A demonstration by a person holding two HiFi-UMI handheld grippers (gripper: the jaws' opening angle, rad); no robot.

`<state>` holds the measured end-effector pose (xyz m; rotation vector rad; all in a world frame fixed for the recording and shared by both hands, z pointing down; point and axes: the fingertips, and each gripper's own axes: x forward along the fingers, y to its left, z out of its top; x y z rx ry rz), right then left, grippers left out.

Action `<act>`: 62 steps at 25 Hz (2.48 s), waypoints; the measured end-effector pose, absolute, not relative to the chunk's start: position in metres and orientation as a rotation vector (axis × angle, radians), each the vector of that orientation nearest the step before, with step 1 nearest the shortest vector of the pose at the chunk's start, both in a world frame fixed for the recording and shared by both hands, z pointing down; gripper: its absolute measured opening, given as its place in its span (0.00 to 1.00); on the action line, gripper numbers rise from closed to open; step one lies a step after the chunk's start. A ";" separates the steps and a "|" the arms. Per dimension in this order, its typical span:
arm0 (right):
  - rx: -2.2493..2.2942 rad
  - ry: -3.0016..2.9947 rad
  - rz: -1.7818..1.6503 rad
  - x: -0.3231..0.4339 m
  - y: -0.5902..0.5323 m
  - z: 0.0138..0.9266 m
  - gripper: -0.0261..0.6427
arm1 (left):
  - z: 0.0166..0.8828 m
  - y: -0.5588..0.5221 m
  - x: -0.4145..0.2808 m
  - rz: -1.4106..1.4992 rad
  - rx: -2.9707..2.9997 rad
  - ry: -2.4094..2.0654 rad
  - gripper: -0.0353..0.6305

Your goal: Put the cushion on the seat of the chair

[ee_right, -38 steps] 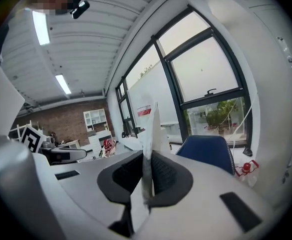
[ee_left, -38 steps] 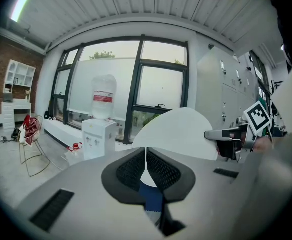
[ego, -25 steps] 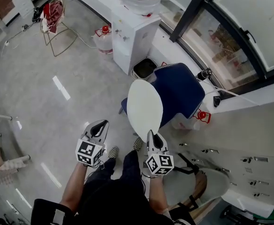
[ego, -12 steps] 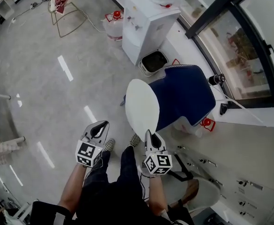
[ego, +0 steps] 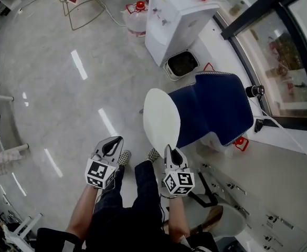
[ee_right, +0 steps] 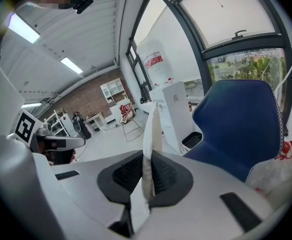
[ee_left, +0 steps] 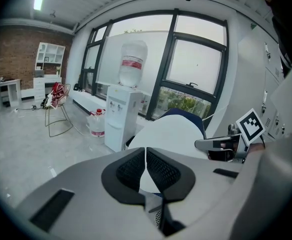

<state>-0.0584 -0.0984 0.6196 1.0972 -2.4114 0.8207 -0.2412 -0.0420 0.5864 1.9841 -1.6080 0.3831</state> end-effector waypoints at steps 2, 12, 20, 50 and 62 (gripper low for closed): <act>1.095 -2.405 0.828 -0.058 -0.103 0.629 0.11 | 0.596 -0.042 -0.241 0.395 1.971 -1.607 0.09; 1.106 -2.362 0.869 -0.052 -0.119 0.660 0.11 | 0.621 -0.059 -0.236 0.424 1.946 -1.570 0.09; 1.155 -2.335 0.896 -0.032 -0.130 0.672 0.11 | 0.631 -0.072 -0.220 0.445 1.960 -1.532 0.09; 1.383 -2.155 0.994 0.097 -0.173 0.758 0.11 | 0.685 -0.138 -0.112 0.525 2.047 -1.341 0.09; 1.416 -2.113 1.060 0.149 -0.186 0.816 0.12 | 0.736 -0.165 -0.062 0.562 2.062 -1.289 0.09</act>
